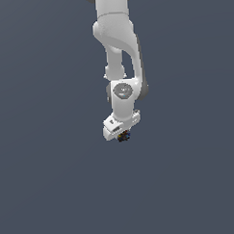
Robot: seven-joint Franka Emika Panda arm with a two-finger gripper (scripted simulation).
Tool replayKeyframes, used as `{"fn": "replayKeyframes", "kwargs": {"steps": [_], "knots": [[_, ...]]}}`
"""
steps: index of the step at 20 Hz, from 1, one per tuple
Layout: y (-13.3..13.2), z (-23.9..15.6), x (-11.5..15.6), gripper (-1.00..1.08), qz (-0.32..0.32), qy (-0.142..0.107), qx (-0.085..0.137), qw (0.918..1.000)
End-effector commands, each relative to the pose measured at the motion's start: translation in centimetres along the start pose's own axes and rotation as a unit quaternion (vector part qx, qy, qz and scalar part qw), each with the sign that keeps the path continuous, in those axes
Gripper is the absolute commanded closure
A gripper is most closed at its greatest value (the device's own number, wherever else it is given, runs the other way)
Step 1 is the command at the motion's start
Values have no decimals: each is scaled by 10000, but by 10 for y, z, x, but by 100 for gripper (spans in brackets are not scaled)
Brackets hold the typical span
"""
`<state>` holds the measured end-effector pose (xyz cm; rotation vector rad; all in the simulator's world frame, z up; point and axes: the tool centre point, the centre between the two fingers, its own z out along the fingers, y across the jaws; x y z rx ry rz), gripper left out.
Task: Pick up the object and move it to a goal position.
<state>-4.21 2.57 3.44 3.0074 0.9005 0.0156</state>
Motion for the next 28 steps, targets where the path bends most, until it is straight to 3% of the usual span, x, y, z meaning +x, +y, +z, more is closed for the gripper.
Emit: {"fn": "replayKeyframes", "kwargs": {"steps": [1,15,28], "knots": [[-1,5,-4,108,8,-45,25,10000],[6,-26,-6,108,5,-13,3,10000],[30,-139,-27,108,0,-19,16,10000]]}}
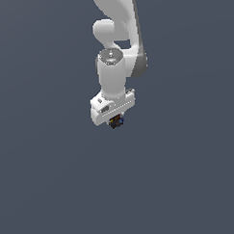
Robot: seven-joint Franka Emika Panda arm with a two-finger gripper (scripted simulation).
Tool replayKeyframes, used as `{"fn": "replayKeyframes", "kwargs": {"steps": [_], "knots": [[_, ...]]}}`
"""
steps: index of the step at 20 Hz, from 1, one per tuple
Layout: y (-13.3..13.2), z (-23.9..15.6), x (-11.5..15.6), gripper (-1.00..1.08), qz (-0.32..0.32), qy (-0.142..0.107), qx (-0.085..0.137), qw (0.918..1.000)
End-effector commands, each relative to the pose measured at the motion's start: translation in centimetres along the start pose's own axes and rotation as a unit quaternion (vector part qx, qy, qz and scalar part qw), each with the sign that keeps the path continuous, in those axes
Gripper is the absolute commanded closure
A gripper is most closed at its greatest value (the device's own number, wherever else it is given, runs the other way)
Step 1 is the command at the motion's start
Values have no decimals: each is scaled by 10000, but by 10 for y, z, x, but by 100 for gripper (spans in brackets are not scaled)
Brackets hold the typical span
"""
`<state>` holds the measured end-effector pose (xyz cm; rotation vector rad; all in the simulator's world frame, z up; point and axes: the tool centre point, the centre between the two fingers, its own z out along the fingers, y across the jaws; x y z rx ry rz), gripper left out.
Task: Pick up the object and move it to a goal position.
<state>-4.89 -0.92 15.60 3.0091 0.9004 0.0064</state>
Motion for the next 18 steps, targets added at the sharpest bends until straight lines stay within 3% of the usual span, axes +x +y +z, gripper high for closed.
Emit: {"fn": "replayKeyframes", "kwargs": {"steps": [1,18], "knots": [[6,-29,-5,108,-1,7,0,10000],[46,-206,-34,108,1,-8,12,10000]]}}
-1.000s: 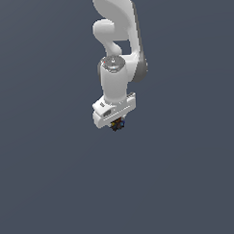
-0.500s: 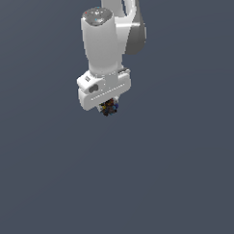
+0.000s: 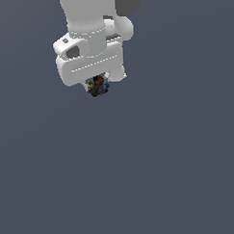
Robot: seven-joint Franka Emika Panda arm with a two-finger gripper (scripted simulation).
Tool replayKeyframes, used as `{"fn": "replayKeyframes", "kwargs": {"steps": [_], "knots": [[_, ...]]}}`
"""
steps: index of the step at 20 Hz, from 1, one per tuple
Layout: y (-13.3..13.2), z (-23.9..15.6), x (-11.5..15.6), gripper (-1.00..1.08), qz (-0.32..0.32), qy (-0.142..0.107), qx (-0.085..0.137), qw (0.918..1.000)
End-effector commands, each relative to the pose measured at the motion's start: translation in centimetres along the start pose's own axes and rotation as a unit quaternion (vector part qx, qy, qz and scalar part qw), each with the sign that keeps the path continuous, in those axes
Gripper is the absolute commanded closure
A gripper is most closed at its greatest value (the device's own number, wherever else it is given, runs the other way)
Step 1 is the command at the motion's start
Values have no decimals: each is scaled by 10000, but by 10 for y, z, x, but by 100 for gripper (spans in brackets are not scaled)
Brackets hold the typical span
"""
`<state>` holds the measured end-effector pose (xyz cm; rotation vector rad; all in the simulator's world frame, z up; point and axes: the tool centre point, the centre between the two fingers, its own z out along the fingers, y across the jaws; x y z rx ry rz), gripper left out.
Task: Pick up the object and move it to a goal position.
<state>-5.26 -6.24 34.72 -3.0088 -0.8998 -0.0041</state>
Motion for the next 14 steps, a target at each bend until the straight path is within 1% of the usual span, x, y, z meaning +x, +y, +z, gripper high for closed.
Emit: {"fn": "replayKeyframes", "kwargs": {"steps": [1,7,14], "knots": [[5,-22,-3,108,-1,-3,1,10000],[15,-59,-8,108,1,-8,0,10000],[21,-78,-10,108,4,-12,-1,10000]]}}
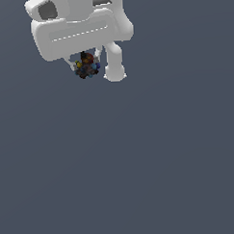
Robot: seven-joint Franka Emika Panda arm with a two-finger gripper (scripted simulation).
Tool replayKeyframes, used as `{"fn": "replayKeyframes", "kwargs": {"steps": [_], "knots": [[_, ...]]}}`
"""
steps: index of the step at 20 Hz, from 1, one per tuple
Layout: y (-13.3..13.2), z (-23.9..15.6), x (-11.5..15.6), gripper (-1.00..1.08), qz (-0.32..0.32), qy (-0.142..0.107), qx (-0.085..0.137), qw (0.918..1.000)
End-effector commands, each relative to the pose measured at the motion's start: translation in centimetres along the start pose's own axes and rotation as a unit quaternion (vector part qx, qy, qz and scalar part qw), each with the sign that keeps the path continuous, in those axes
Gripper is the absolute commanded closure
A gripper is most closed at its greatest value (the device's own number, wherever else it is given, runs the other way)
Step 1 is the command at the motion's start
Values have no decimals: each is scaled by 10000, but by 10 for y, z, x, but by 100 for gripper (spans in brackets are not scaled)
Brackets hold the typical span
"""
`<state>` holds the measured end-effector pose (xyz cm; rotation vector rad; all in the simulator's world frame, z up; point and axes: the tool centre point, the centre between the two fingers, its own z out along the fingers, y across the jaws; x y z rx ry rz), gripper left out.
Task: Pick up the object and move it to a goal position.
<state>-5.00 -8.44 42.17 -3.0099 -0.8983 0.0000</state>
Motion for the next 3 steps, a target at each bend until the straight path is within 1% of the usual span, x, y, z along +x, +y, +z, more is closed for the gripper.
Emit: {"fn": "replayKeyframes", "kwargs": {"steps": [1,3], "knots": [[1,-4,0,108,-2,2,-2,10000],[1,-5,0,108,-2,2,-2,10000]]}}
